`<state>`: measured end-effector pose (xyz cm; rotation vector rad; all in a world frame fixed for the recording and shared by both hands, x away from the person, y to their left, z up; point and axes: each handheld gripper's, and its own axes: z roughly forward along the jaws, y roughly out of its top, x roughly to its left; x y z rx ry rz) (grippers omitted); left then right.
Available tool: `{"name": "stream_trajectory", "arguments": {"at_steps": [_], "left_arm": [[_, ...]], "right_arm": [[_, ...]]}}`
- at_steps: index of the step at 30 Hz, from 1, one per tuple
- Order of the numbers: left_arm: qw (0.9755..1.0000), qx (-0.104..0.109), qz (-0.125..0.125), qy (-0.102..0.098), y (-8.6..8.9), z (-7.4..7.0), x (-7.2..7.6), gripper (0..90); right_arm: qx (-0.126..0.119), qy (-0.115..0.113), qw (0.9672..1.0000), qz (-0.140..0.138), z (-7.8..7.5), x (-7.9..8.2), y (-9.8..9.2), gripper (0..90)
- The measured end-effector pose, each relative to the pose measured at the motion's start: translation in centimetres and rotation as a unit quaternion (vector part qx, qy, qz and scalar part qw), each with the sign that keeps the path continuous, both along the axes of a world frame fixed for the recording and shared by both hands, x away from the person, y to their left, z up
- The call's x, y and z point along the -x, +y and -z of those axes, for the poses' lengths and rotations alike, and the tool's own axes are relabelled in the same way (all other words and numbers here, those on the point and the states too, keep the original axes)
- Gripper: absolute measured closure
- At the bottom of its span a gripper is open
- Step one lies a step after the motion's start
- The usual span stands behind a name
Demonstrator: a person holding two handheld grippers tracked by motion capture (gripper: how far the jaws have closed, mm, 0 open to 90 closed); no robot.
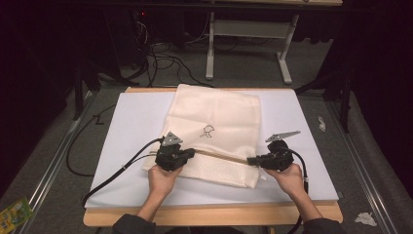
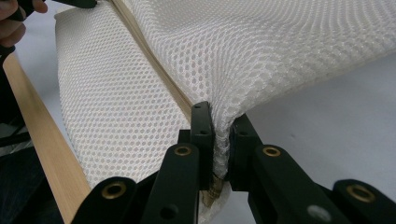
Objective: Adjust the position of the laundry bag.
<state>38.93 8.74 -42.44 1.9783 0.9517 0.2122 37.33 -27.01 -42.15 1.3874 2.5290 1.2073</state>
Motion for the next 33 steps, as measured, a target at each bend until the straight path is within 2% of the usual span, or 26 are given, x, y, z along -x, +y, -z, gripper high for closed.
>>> {"name": "stream_trajectory", "arguments": {"at_steps": [4,9,13,19,30,33], "left_arm": [[1.0000,-0.004,-0.001,-0.002,0.2,0.0,0.0,87.1],[1.0000,0.003,-0.004,-0.002,0.5,-0.1,0.2,87.2],[1.0000,-0.004,-0.004,-0.003,0.6,-0.1,0.1,87.1],[0.9999,-0.001,-0.016,-0.005,1.3,-0.2,0.1,87.2],[0.9998,-0.002,-0.018,-0.006,1.5,-0.4,0.1,87.1],[0.9997,-0.005,-0.021,-0.008,1.8,-0.4,0.0,87.2]], "right_arm": [[0.001,-0.002,1.0000,0.001,0.0,0.0,-0.1,85.0],[-0.002,-0.001,1.0000,0.003,0.0,0.0,-0.3,85.0],[-0.006,-0.002,1.0000,0.006,0.0,0.1,-0.5,85.0],[-0.001,-0.001,1.0000,0.010,0.0,0.1,-0.8,85.0],[0.001,-0.002,0.9999,0.010,0.0,0.1,-0.8,85.0],[0.013,-0.004,0.9998,0.013,-0.1,0.1,-0.8,85.0]]}}
